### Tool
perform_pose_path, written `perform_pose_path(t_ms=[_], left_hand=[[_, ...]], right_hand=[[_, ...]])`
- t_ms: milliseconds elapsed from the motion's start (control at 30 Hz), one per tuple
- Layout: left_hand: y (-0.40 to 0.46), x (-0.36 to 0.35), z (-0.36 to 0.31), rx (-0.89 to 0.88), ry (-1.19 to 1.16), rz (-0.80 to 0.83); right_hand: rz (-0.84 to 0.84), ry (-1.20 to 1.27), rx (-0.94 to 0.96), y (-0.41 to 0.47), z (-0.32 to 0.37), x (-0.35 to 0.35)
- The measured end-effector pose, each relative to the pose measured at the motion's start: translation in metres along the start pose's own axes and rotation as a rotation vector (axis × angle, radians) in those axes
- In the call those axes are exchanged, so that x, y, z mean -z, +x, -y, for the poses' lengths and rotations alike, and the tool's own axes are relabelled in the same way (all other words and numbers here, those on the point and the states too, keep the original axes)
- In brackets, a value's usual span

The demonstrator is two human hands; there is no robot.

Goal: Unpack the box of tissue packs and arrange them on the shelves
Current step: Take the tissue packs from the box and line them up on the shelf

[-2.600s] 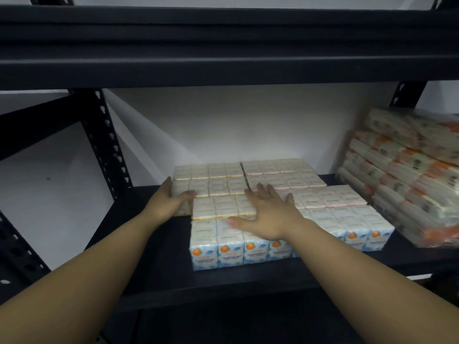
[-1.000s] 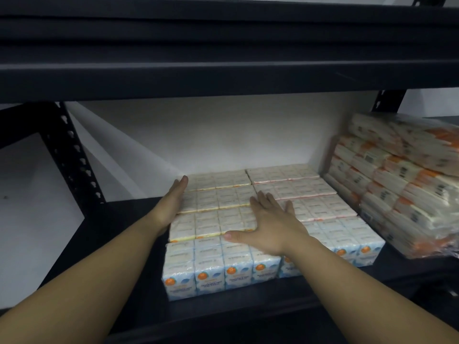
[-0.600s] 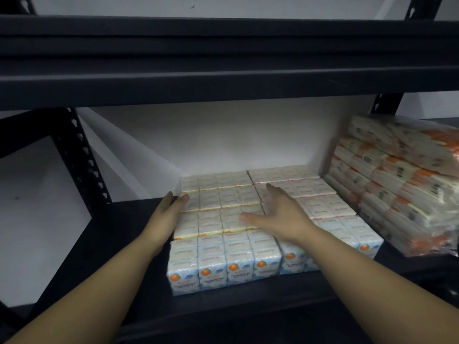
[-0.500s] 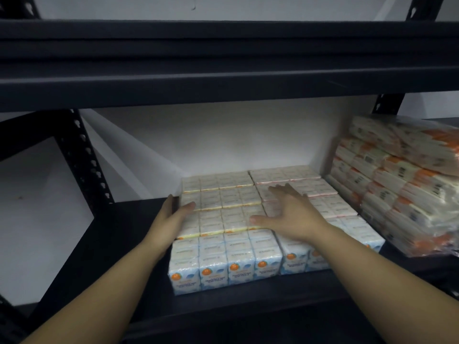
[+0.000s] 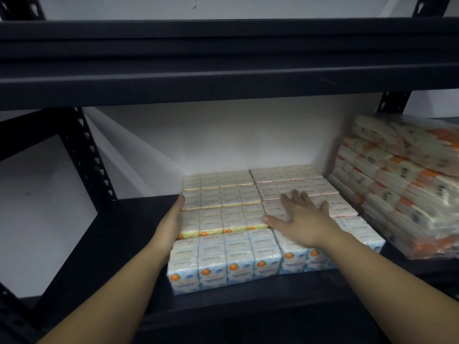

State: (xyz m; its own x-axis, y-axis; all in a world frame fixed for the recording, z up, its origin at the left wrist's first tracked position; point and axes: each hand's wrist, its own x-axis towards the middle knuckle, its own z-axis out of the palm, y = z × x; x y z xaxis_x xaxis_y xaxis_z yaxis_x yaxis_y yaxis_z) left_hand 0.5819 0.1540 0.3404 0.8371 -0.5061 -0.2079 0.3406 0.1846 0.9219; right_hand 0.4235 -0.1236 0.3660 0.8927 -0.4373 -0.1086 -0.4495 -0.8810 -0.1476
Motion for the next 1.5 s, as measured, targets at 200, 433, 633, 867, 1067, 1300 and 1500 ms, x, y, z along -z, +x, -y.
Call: perform_pose_path(t_ms=[200, 433, 633, 867, 1067, 1300, 1500], left_hand=[[0.003, 0.0, -0.002, 0.017, 0.038, 0.012], [-0.001, -0.009, -0.009, 0.045, 0.145, -0.014], [-0.006, -0.012, -0.012, 0.05, 0.299, -0.05], [-0.025, -0.005, -0.03, -0.198, 0.672, -0.043], [-0.046, -0.007, -0.027, -0.341, 1.172, 0.111], [-0.055, -0.023, 0.005, -0.476, 1.757, 0.354], [-0.056, -0.033, 0.01, -0.456, 1.839, 0.292]], right_hand=[[0.021, -0.012, -0.006, 0.0, 0.002, 0.0], [0.045, -0.024, 0.0, 0.0, -0.003, 0.003], [0.013, -0.012, 0.006, 0.0, -0.003, 0.001], [0.0, 0.035, 0.041, -0.004, -0.005, 0.004], [-0.002, 0.081, 0.062, -0.009, -0.006, 0.009], [0.016, 0.12, 0.233, -0.03, -0.022, 0.013], [0.031, 0.103, 0.245, -0.037, -0.037, 0.005]])
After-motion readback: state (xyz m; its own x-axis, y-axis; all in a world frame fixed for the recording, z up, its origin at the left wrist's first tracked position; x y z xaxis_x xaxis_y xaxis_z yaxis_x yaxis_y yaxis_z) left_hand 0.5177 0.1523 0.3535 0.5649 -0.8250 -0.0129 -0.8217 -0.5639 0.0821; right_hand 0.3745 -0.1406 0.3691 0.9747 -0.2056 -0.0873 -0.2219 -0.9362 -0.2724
